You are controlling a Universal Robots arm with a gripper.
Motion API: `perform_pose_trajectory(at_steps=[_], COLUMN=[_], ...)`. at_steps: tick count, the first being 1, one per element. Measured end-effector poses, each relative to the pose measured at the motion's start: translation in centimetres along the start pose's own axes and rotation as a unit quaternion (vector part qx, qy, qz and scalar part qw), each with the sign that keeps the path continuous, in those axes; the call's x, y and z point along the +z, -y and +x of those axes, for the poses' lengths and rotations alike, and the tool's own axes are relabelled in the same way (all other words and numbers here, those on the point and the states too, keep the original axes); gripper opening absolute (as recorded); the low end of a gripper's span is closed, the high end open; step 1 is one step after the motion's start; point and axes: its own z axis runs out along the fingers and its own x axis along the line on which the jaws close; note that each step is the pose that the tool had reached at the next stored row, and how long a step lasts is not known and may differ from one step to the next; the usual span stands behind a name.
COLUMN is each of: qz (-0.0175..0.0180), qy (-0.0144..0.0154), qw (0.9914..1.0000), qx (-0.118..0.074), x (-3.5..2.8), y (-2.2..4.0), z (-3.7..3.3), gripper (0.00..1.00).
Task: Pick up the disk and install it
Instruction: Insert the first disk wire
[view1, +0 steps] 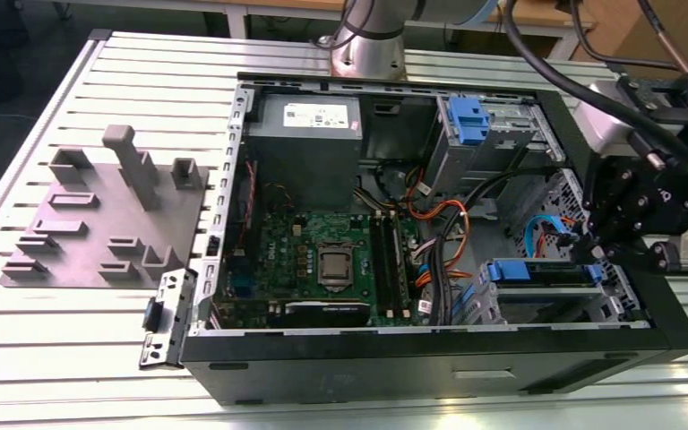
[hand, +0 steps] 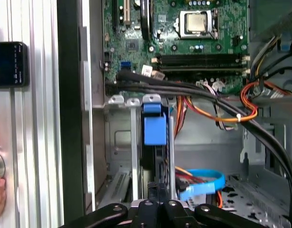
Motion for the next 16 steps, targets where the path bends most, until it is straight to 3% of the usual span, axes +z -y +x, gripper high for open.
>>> perform_pose_trajectory(at_steps=[4,16], qz=[0.0,0.0], qy=[0.0,0.0], qw=[1.0,1.0], qx=[0.0,0.0], x=[0.0,-0.46], y=[0.78,1.17], z=[-0.19,-2.27], gripper=[0.11,0.11])
